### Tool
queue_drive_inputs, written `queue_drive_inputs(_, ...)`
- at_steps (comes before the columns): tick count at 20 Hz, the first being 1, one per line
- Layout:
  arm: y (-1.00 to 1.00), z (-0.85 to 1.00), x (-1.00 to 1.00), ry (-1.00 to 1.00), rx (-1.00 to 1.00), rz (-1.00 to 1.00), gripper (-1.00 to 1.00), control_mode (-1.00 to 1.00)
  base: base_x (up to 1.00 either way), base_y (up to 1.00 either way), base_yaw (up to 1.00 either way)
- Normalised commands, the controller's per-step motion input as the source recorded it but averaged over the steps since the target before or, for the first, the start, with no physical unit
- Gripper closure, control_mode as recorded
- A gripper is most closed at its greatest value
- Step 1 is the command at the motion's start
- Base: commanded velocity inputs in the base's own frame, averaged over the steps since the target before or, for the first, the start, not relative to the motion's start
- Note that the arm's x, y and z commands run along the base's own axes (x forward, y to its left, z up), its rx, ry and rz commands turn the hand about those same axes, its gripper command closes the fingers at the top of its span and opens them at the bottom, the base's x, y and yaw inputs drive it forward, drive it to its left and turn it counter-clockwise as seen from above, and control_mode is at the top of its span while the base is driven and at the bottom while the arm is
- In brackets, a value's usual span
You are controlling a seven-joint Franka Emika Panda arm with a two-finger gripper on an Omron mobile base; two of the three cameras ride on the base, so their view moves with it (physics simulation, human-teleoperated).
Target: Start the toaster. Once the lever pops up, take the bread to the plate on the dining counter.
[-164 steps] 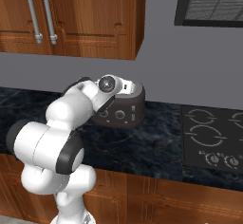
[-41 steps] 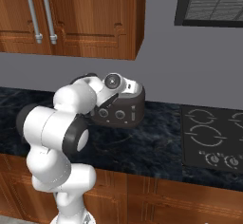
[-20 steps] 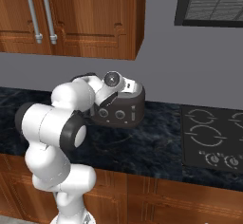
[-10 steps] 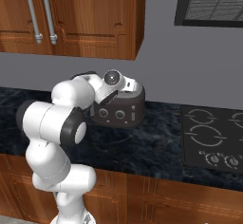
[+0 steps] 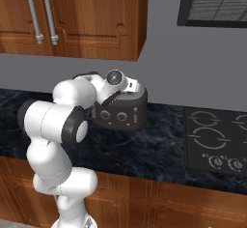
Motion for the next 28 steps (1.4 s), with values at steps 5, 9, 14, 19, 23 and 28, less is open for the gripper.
queue_drive_inputs(5, 0.03, 0.0, 0.01, 0.0, 0.0, 0.0, -1.0, -1.0, 0.0, 0.0, 0.0)
queue_drive_inputs(9, 0.02, 0.0, 0.0, 0.0, 0.0, 0.0, -1.0, -1.0, 0.0, 0.0, 0.0)
queue_drive_inputs(14, 0.0, 0.0, 0.03, 0.0, 0.0, 0.0, -1.0, -1.0, 0.0, 0.0, 0.0)
queue_drive_inputs(19, 0.0, 0.0, 0.06, 0.0, 0.0, 0.0, -1.0, -1.0, 0.0, 0.0, 0.0)
queue_drive_inputs(23, 0.0, 0.0, 0.0, 0.02, 0.0, 0.0, -1.0, -1.0, 0.0, 0.0, 0.0)
queue_drive_inputs(28, 0.0, -0.02, 0.0, 0.03, 0.0, 0.01, -1.0, -1.0, 0.0, 0.0, 0.0)
